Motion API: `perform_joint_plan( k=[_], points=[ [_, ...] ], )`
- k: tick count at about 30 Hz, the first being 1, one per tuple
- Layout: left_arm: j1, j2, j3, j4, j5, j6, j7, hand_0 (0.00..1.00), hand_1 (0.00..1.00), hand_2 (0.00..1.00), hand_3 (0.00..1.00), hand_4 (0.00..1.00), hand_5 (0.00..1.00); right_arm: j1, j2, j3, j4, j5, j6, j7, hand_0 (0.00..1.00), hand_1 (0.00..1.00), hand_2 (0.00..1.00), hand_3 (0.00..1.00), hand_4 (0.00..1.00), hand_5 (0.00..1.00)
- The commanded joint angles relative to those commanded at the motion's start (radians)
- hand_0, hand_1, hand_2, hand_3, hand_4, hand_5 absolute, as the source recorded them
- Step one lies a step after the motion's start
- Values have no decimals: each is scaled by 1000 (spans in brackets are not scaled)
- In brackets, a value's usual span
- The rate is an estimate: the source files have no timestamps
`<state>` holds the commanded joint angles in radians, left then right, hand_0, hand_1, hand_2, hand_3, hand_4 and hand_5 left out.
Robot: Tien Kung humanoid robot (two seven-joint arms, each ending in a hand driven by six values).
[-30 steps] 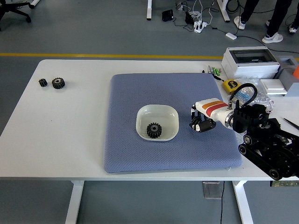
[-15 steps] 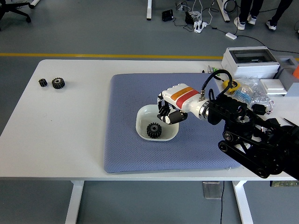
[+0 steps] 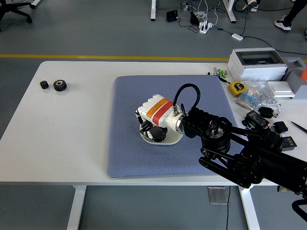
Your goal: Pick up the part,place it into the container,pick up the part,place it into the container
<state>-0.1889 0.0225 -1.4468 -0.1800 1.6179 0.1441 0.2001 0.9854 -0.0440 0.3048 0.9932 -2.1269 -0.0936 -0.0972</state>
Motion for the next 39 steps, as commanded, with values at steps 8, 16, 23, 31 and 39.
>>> perform_joint_plan(
  k=[8,16,23,31,39],
  points=[
    [0,-1,0,0,1,-2,1,672,653,633,557,573,519,-5,-4,-8,-49,11,-45,9,517,511,607,608,921,305],
    [-2,0,2,0,-1,-1,-1,671,652,631,557,574,520,-14,-32,39,-40,9,-77,11,481,515,701,769,998,396],
    [4,-2,-8,0,10,0,-1,671,653,632,557,574,520,-44,-106,179,38,19,-93,17,446,552,727,776,998,393],
    [16,-3,-24,0,16,2,-3,671,653,632,558,574,519,-131,-288,327,112,314,-143,105,531,627,757,765,998,441],
    [26,-8,-16,0,19,-6,-5,671,651,627,557,574,519,-345,-395,567,252,652,-60,223,613,669,769,734,998,666]
  ],
)
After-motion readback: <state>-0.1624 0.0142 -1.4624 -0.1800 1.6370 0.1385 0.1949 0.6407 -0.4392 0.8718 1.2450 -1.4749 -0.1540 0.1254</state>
